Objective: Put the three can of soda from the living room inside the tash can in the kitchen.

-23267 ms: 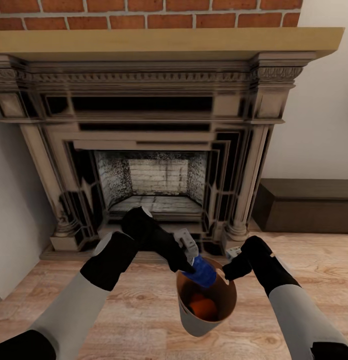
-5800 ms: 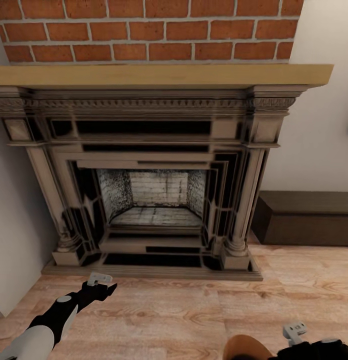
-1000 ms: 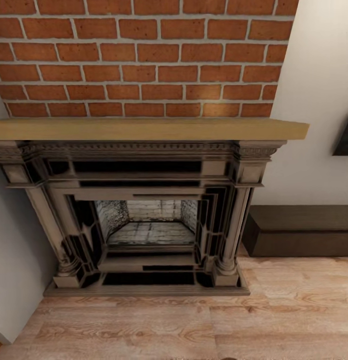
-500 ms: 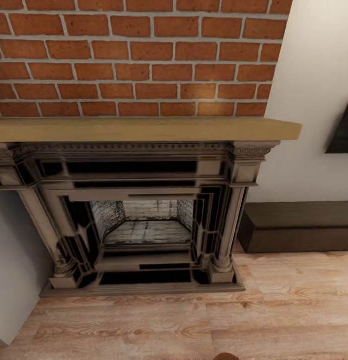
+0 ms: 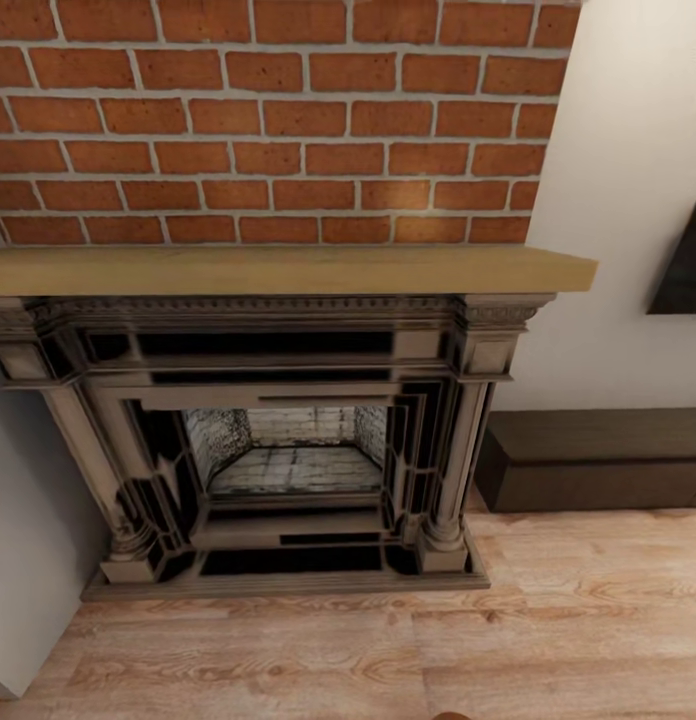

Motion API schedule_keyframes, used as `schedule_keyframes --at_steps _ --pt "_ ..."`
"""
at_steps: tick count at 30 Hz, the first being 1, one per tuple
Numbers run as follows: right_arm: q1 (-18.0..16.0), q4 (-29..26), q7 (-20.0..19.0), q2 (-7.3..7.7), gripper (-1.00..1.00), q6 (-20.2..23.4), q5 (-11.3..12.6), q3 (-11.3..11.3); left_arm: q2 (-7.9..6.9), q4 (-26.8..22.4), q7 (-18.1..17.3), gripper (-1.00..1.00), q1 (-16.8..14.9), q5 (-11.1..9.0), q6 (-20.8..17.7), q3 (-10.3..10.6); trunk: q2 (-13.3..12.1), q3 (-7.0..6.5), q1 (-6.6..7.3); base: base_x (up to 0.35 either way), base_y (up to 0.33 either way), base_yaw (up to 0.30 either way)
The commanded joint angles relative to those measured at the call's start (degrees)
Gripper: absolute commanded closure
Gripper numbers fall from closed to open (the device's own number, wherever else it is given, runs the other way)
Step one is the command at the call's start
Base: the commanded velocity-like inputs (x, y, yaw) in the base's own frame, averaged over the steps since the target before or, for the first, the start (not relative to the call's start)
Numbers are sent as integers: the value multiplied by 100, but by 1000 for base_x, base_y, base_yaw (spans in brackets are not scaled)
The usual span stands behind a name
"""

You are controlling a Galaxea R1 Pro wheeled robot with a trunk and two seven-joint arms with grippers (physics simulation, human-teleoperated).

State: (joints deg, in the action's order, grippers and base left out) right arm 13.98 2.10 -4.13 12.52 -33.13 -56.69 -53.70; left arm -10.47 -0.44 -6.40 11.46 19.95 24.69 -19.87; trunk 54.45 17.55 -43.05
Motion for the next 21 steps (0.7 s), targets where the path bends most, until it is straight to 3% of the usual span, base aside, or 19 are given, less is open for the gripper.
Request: schedule_keyframes --at_steps 1,21 --pt "0 0 0 -3 -100 0 0 0 1 0 -1 -100 -1 0 0 0 -42 -28 23 0 0 0" --pt "0 -2 -7 -8 -100 0 12 -65 15 -5 -1 -100 0 3 13 5 -804 -532 440 0 0 0"
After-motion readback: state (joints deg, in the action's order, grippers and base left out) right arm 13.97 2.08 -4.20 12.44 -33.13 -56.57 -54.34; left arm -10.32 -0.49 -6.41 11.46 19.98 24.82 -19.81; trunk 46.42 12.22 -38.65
